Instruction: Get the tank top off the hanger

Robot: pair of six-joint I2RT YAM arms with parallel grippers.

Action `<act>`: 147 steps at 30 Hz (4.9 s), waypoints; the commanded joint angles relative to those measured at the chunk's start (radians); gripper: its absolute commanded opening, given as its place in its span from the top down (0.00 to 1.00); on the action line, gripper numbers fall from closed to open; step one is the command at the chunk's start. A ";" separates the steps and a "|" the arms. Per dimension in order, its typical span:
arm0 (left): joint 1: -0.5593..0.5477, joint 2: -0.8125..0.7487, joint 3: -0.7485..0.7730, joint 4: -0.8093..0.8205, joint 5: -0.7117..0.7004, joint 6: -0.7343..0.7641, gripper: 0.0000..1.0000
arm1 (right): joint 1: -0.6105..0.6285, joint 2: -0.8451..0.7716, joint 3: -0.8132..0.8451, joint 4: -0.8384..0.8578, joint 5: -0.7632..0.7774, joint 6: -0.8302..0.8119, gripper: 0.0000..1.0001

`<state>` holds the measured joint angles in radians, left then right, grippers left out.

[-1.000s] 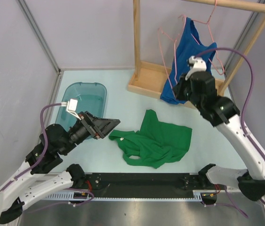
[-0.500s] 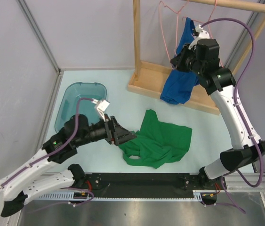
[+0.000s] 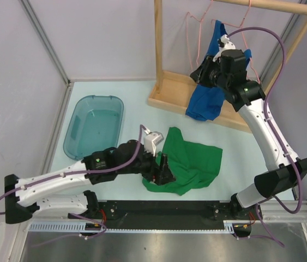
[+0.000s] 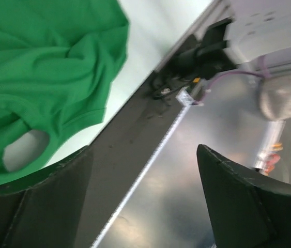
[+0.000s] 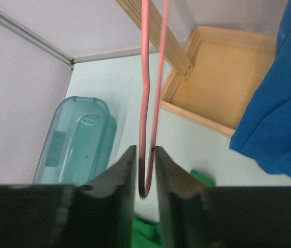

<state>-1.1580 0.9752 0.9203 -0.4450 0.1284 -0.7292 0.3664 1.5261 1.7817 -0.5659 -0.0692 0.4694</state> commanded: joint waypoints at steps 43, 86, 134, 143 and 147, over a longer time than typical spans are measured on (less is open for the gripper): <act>-0.037 0.757 0.388 -0.130 -0.360 0.295 1.00 | 0.147 -0.635 -0.436 -0.433 0.284 -0.049 0.00; 1.186 0.307 0.259 -0.089 0.011 0.386 0.95 | 0.120 -0.635 -0.482 -0.433 0.149 -0.107 0.00; -0.401 0.445 0.144 0.312 -0.220 0.037 0.15 | -0.570 -0.187 -0.024 0.033 -0.224 -0.229 0.00; -0.401 0.424 0.166 0.281 -0.233 0.068 0.15 | -0.566 -0.126 -0.029 0.192 -0.380 -0.209 0.03; -0.401 0.415 0.146 0.281 -0.240 0.057 0.14 | -0.541 -0.051 0.056 0.186 -0.379 -0.239 0.05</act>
<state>-1.5578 1.4410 1.0439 -0.1696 -0.0860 -0.6876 -0.1967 1.4021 1.7428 -0.4450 -0.4000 0.2516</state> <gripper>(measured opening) 0.853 0.964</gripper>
